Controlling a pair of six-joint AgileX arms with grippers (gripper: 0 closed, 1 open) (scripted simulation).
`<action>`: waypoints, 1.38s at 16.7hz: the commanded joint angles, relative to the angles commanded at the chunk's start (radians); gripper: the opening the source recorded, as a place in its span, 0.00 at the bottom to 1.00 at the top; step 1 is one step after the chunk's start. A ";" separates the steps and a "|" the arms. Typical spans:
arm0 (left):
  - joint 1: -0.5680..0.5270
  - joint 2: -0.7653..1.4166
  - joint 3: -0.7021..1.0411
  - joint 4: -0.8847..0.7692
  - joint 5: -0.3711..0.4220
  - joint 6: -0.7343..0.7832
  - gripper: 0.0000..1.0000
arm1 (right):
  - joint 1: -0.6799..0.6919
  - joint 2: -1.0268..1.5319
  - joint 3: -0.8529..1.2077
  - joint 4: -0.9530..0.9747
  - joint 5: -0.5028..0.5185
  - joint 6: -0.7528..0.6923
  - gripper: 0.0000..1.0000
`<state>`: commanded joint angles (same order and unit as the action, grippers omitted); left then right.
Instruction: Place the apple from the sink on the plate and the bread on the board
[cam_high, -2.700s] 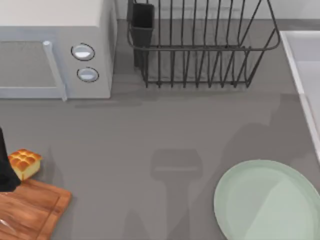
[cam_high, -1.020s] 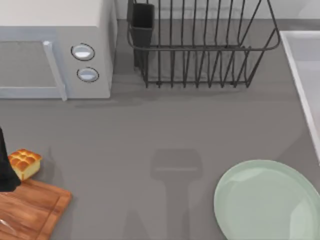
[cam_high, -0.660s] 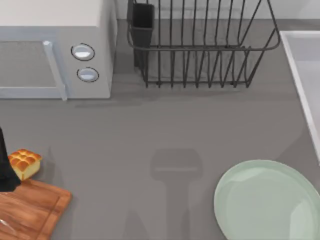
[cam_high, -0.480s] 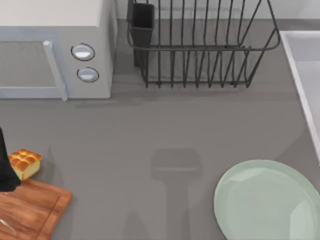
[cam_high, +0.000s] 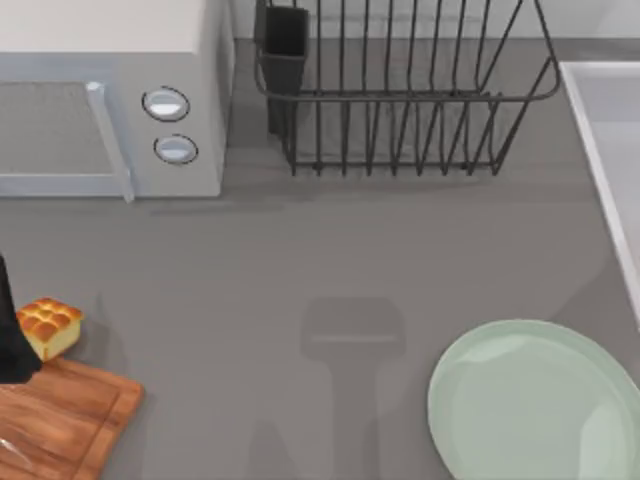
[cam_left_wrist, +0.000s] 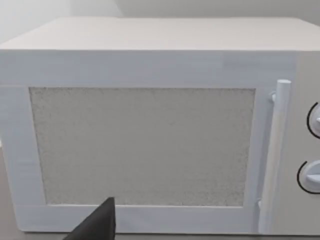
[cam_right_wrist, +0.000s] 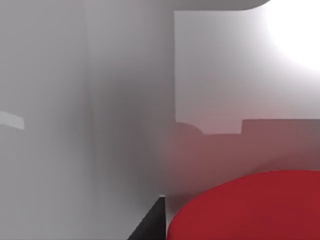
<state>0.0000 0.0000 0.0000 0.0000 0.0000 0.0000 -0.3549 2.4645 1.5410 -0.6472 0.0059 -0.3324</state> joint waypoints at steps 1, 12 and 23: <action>0.000 0.000 0.000 0.000 0.000 0.000 1.00 | 0.000 0.000 0.000 0.000 0.000 0.000 0.00; 0.000 0.000 0.000 0.000 0.000 0.000 1.00 | 0.001 -0.216 0.130 -0.308 -0.018 0.006 0.00; 0.000 0.000 0.000 0.000 0.000 0.000 1.00 | 0.095 -0.330 0.126 -0.350 -0.016 0.099 0.00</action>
<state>0.0000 0.0000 0.0000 0.0000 0.0000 0.0000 -0.2599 2.1341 1.6666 -0.9969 -0.0096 -0.2336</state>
